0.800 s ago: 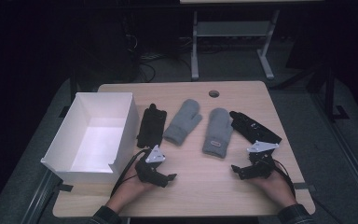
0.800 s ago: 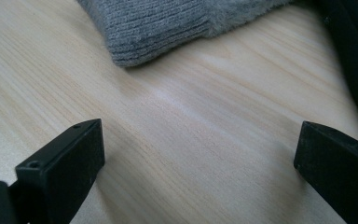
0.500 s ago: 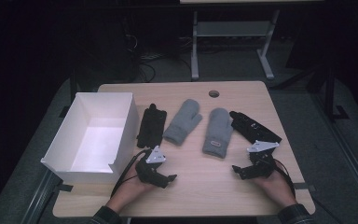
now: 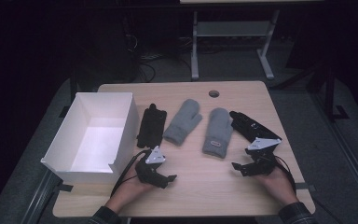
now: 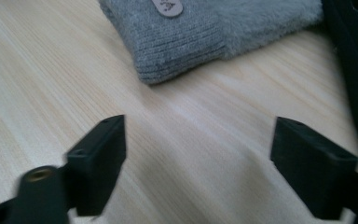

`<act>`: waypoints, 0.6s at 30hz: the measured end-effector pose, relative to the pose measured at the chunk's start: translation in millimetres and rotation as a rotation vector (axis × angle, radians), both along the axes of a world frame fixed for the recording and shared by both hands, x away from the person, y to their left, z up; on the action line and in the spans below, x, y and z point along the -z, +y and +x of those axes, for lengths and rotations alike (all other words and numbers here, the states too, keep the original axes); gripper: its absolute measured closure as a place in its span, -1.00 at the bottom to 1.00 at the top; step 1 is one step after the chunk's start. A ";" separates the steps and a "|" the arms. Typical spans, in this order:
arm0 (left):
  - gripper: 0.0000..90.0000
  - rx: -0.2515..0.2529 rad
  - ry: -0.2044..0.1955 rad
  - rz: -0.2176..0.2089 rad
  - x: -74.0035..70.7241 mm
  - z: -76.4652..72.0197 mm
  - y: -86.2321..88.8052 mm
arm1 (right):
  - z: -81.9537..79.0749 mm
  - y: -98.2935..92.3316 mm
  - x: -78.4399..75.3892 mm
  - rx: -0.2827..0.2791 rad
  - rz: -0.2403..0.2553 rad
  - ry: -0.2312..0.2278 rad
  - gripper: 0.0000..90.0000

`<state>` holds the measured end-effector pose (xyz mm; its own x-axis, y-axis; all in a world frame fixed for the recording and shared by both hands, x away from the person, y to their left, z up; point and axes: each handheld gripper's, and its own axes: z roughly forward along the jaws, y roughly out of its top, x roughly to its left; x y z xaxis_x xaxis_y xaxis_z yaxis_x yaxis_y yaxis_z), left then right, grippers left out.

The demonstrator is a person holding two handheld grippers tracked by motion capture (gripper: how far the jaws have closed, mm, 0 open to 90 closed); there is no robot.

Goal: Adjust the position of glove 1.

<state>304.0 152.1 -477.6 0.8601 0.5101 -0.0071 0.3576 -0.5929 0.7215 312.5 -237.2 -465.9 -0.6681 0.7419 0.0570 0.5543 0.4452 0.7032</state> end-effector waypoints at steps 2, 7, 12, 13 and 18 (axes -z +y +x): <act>-0.72 -0.001 0.000 0.000 0.0 0.0 0.0 | 1.2 0.0 -1.6 -0.006 0.004 -0.013 -0.38; -0.72 0.011 -0.006 0.004 -0.1 1.2 0.1 | 6.9 1.2 -10.6 -0.040 0.048 -0.034 0.27; -0.72 0.008 0.000 0.003 -0.3 0.7 0.0 | 16.4 6.4 -15.5 -0.060 0.077 -0.021 0.74; -0.72 0.008 0.000 0.003 -0.3 0.7 0.0 | 16.4 6.4 -15.5 -0.060 0.077 -0.021 0.74; -0.72 0.008 0.000 0.003 -0.4 0.8 0.0 | 30.5 15.1 -21.2 -0.083 0.070 -0.027 1.00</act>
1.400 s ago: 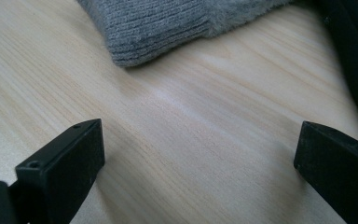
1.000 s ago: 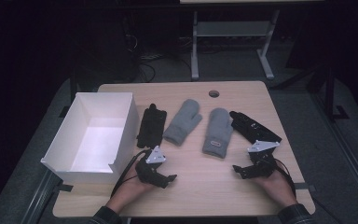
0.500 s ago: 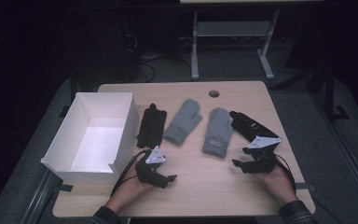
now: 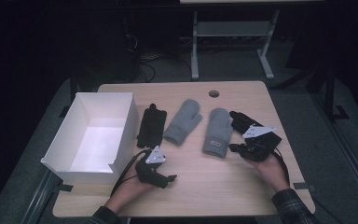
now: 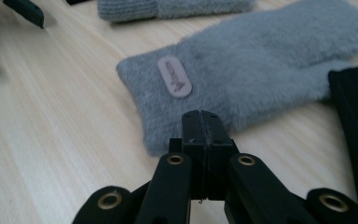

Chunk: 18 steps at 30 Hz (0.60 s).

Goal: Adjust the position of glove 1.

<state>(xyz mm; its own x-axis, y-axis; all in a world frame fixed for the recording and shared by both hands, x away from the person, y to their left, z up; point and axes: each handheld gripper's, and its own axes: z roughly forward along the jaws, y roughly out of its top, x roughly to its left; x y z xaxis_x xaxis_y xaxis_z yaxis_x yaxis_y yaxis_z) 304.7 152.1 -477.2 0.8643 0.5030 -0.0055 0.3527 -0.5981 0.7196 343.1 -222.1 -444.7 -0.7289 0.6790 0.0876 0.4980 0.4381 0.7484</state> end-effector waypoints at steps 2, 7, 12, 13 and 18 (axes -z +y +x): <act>-0.72 0.000 -0.001 0.000 0.0 0.1 0.0 | 6.3 2.5 -1.4 -0.005 0.014 0.011 1.00; -0.72 0.002 0.002 0.007 -0.5 0.3 0.1 | 18.6 9.8 -3.7 -0.020 0.032 0.009 1.00; -0.72 0.002 0.000 0.005 -0.2 0.4 0.1 | 34.5 23.6 -7.2 -0.033 0.041 -0.007 1.00; -0.72 0.002 0.000 0.005 -0.3 0.4 0.1 | 37.2 25.8 -7.2 -0.033 0.038 -0.008 1.00; -0.72 0.002 0.000 0.003 -0.1 0.4 0.0 | 49.7 33.5 -3.6 -0.039 0.039 0.000 1.00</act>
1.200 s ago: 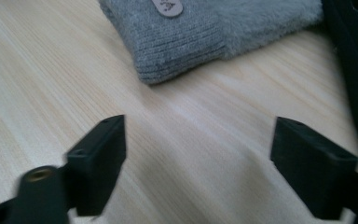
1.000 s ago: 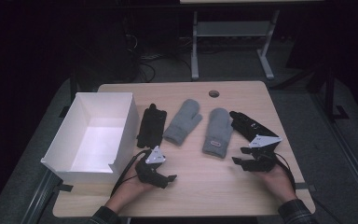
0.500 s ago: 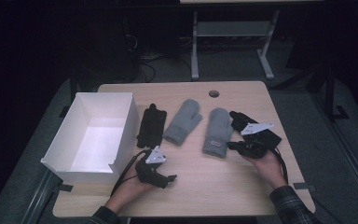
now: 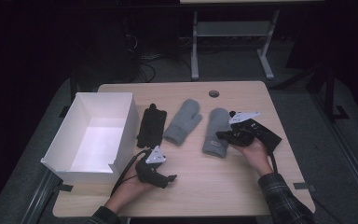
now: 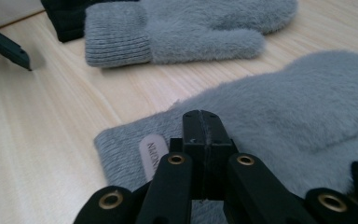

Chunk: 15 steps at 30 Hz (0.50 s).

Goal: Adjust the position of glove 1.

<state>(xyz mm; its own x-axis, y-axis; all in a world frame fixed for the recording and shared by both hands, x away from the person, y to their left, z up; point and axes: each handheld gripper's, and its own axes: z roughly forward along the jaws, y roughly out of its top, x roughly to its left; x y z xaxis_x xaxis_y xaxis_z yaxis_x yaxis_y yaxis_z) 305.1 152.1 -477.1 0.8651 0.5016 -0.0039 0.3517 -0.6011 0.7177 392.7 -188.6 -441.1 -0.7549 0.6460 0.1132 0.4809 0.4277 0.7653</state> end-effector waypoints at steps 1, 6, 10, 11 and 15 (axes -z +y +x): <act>-0.72 0.000 0.000 0.000 0.0 0.0 0.0 | 2.2 1.1 1.4 -0.004 -0.005 -0.004 1.00; -0.72 0.001 0.000 0.000 0.0 0.0 0.0 | 7.0 7.6 7.9 -0.008 -0.033 0.012 1.00; -0.72 -0.001 -0.002 -0.001 0.2 0.0 -0.1 | 7.5 10.1 11.2 -0.011 -0.049 0.022 1.00; -0.72 -0.001 -0.002 -0.001 0.2 0.0 -0.1 | 7.7 11.0 12.0 -0.013 -0.049 0.026 1.00; -0.72 -0.001 -0.002 -0.001 0.2 0.0 -0.1 | 9.4 18.9 14.6 -0.034 -0.045 0.036 1.00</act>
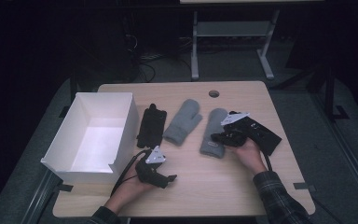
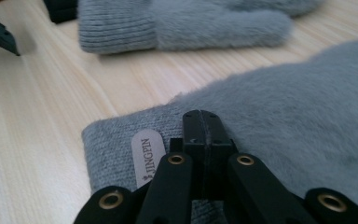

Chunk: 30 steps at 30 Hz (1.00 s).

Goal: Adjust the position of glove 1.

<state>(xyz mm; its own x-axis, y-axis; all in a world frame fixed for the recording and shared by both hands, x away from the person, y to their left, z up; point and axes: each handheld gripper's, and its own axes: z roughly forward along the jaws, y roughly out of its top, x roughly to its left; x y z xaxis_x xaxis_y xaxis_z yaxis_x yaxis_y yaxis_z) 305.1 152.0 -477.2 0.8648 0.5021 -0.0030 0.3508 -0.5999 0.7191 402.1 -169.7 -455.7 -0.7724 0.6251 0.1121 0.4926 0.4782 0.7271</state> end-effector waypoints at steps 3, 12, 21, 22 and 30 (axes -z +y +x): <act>-0.72 0.000 0.000 0.000 0.0 0.0 0.0 | -1.3 9.0 0.4 -0.031 -0.001 -0.001 1.00; -0.72 -0.001 0.001 -0.001 0.0 -0.3 0.0 | -13.1 31.3 -2.7 -0.108 0.000 0.019 1.00; -0.72 -0.002 0.002 -0.002 0.0 -0.4 0.0 | -27.0 50.3 -5.7 -0.187 -0.004 0.019 1.00; -0.72 -0.002 0.002 -0.002 0.0 -0.4 0.0 | -29.1 52.5 -6.4 -0.196 -0.003 0.020 1.00; -0.72 0.004 -0.004 0.008 -0.4 0.1 0.6 | -37.0 62.6 -8.7 -0.246 -0.004 0.021 1.00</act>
